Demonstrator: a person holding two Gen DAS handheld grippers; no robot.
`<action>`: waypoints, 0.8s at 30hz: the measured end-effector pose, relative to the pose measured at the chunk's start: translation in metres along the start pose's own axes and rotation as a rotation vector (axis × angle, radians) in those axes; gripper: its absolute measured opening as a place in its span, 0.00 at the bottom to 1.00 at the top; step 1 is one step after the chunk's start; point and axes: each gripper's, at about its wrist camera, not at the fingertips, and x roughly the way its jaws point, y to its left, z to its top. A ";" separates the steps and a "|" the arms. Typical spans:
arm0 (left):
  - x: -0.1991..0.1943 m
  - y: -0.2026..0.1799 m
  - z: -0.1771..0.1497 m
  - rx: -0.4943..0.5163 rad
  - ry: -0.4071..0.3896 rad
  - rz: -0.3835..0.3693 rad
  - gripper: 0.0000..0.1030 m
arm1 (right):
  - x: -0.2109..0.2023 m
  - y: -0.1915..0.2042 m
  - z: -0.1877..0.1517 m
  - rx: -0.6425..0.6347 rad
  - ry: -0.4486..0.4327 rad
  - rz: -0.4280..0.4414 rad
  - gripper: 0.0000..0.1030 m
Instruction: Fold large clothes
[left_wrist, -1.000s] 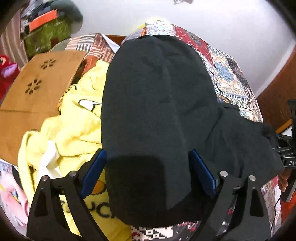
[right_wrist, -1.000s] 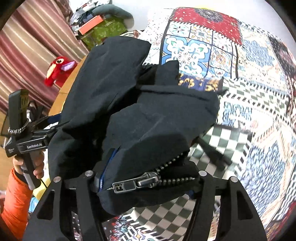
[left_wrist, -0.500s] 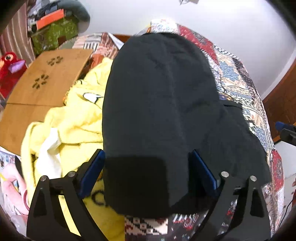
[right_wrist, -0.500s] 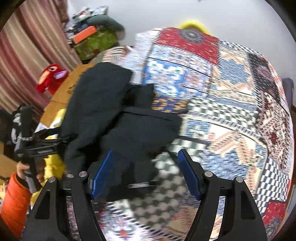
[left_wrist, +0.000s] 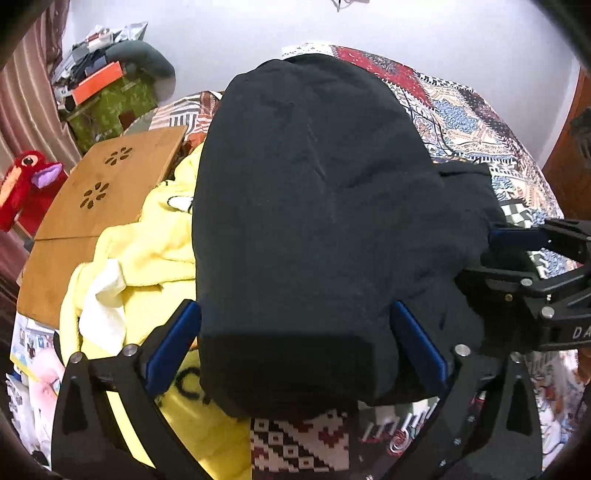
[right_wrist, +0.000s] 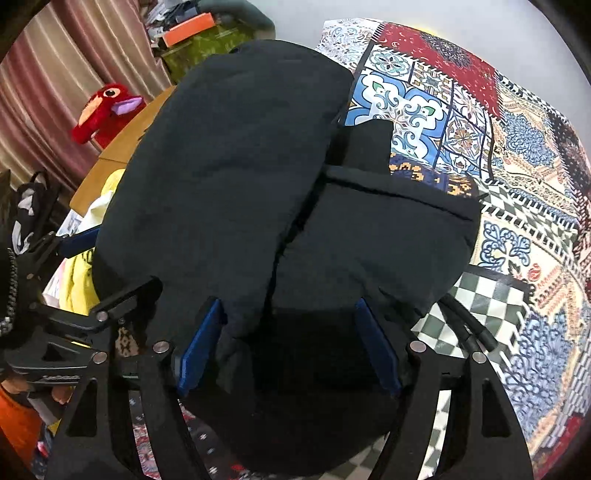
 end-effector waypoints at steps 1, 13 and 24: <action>0.000 0.001 0.000 -0.006 -0.001 -0.005 1.00 | 0.001 0.001 -0.001 -0.023 -0.003 -0.015 0.69; -0.109 0.032 0.005 -0.156 -0.125 -0.046 0.93 | -0.095 0.000 -0.014 0.028 -0.174 -0.060 0.69; -0.312 -0.024 -0.025 -0.033 -0.528 -0.028 0.93 | -0.273 0.042 -0.063 -0.009 -0.562 -0.091 0.69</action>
